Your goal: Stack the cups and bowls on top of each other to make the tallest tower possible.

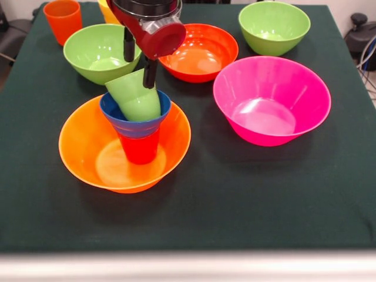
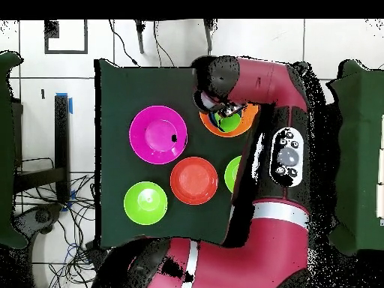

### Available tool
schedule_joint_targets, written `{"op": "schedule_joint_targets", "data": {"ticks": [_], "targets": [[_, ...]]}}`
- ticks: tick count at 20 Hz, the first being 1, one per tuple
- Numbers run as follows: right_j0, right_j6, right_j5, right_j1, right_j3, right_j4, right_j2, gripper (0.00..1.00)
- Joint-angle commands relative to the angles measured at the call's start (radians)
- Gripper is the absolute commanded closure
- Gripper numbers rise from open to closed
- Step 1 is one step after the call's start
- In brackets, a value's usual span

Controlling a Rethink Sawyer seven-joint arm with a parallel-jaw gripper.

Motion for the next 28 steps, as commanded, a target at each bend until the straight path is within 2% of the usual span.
{"op": "schedule_joint_targets", "data": {"ticks": [1,10,18,23,25,26,28], "targets": [[-0.023,-0.114,-0.074,0.000,0.198,0.001,0.079,0.00],[-0.031,-0.109,-0.107,-0.042,0.286,0.000,0.082,0.00],[-0.042,-0.107,-0.186,0.016,0.246,-0.019,0.103,0.00],[-0.049,-0.159,-0.182,0.026,0.198,-0.041,0.109,0.00],[-0.043,-0.160,-0.196,0.013,0.221,-0.045,0.109,0.00],[-0.042,-0.169,-0.199,0.013,0.217,-0.051,0.110,1.00],[-0.050,-0.192,-0.199,0.013,0.214,-0.052,0.121,1.00]]}}
